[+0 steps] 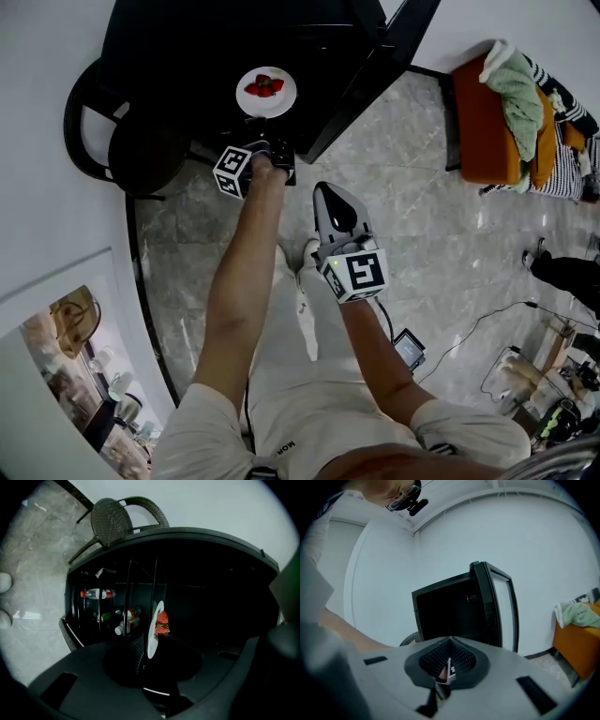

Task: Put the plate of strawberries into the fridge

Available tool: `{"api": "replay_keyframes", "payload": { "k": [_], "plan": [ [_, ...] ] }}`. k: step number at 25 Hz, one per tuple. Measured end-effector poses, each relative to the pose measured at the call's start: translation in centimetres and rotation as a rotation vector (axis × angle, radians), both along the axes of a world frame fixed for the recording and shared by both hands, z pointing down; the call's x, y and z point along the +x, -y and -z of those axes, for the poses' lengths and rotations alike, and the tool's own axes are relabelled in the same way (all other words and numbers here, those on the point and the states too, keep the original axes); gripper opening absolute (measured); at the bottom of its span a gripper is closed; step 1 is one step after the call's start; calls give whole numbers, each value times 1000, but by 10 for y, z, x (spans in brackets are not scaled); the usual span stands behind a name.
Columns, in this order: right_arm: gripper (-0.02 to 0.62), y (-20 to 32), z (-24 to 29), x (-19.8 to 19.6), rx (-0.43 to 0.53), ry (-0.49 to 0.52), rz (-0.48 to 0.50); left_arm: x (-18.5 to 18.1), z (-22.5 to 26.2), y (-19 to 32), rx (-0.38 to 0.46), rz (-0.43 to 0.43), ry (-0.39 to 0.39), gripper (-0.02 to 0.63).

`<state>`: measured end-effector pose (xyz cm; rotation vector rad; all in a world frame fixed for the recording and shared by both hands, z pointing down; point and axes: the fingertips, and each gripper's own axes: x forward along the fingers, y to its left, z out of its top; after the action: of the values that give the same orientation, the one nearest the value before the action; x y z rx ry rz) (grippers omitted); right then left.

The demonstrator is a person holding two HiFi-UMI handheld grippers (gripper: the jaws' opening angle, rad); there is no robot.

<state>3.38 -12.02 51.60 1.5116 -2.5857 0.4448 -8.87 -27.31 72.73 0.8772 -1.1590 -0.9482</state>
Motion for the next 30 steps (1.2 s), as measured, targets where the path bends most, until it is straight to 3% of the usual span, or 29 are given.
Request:
{"api": "replay_keyframes", "payload": {
  "k": [4, 15, 24, 30],
  "plan": [
    [5, 3, 6, -1, 12, 1, -5, 1, 8, -10, 2, -14, 4, 83],
    [5, 0, 19, -4, 2, 21, -17, 19, 49, -43, 79, -116, 36, 5],
    [5, -2, 42, -12, -7, 31, -17, 13, 112, -72, 134, -99, 47, 2],
    [5, -7, 59, -18, -19, 36, 2, 9, 157, -90, 175, -150, 130, 2]
  ]
}}
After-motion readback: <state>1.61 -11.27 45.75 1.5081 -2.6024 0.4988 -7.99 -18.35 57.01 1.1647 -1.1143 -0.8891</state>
